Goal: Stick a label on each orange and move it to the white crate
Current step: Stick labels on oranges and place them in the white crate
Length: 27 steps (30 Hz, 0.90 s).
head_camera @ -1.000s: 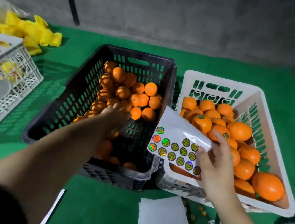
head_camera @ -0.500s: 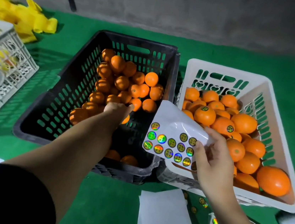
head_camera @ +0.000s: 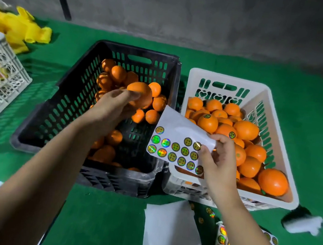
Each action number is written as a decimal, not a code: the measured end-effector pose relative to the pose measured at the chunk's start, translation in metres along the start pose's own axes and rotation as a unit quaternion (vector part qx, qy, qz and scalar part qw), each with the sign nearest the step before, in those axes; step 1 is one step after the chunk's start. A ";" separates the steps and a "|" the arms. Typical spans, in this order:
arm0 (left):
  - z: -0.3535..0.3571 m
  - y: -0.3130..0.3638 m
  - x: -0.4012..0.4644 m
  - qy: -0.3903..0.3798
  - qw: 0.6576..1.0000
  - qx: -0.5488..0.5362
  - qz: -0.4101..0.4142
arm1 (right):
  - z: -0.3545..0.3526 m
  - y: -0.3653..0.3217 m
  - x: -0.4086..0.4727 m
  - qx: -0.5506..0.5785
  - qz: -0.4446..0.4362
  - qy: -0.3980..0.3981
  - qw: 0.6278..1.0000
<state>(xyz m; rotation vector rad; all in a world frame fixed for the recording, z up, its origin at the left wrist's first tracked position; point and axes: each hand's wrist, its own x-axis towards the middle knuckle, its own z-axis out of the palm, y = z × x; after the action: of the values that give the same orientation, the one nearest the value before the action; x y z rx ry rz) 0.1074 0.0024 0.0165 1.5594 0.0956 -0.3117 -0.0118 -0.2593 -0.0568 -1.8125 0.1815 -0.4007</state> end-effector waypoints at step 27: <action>0.047 -0.047 -0.170 -0.253 0.946 0.027 0.202 | -0.035 -0.125 -0.077 -0.206 -0.248 -0.074 0.944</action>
<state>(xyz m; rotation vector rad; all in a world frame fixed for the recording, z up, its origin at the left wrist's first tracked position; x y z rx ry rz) -0.0733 -0.0200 0.0151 1.4682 -0.6314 -0.3804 -0.1064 -0.2311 0.0570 -2.2936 -0.3306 -0.6080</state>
